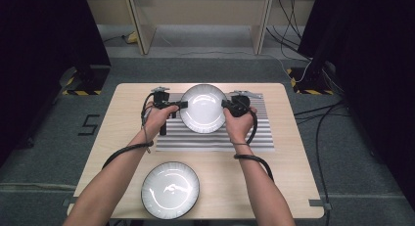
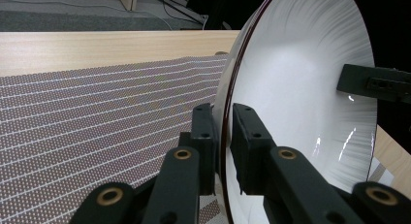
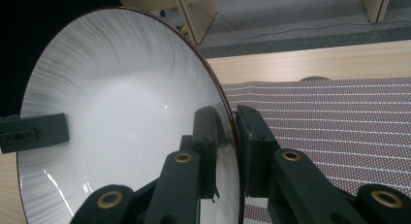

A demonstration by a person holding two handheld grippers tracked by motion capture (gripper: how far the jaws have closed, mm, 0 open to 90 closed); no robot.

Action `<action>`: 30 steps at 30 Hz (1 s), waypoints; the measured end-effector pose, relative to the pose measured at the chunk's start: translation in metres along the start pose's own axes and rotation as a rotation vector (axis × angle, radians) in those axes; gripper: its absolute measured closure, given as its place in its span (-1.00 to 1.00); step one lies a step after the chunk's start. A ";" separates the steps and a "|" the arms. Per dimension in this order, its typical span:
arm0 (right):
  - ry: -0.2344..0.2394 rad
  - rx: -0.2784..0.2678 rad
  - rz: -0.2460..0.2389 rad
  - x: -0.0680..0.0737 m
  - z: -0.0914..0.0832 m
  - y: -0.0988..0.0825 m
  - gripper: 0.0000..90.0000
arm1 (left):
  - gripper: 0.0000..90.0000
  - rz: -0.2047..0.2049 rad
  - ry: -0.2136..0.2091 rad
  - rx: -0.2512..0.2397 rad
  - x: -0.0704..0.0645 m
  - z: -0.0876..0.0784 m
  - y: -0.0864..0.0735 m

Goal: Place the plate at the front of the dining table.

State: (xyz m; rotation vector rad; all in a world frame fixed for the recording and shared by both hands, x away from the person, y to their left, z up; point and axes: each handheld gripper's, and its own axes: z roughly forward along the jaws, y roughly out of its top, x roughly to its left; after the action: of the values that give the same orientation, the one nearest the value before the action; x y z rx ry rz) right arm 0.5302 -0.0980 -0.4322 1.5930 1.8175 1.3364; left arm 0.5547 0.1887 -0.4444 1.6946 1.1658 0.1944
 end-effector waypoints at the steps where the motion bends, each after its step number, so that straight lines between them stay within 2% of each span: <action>1: 0.000 -0.001 -0.001 0.000 0.000 0.000 0.77 | 0.77 -0.001 0.000 -0.001 0.000 0.000 0.000; 2: 0.000 -0.002 -0.002 0.000 0.000 0.000 0.77 | 0.77 0.012 -0.011 -0.008 0.002 0.002 0.000; 7: -0.005 0.004 -0.004 -0.001 0.003 -0.001 0.77 | 0.77 0.007 -0.003 -0.002 0.003 0.004 -0.002; 11: -0.005 0.012 0.002 -0.002 0.005 -0.003 0.77 | 0.76 0.030 -0.007 -0.005 0.004 0.006 -0.003; 21: -0.012 0.023 0.001 -0.003 0.008 -0.006 0.77 | 0.76 -0.013 0.014 0.023 0.005 0.009 -0.007; 30: -0.018 0.038 0.007 -0.006 0.012 -0.010 0.77 | 0.75 -0.019 0.020 0.039 0.007 0.013 -0.011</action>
State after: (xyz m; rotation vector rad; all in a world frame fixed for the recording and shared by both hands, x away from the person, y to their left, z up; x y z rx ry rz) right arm 0.5357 -0.0974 -0.4482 1.6266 1.8385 1.2934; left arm 0.5596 0.1853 -0.4621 1.7184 1.2068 0.1789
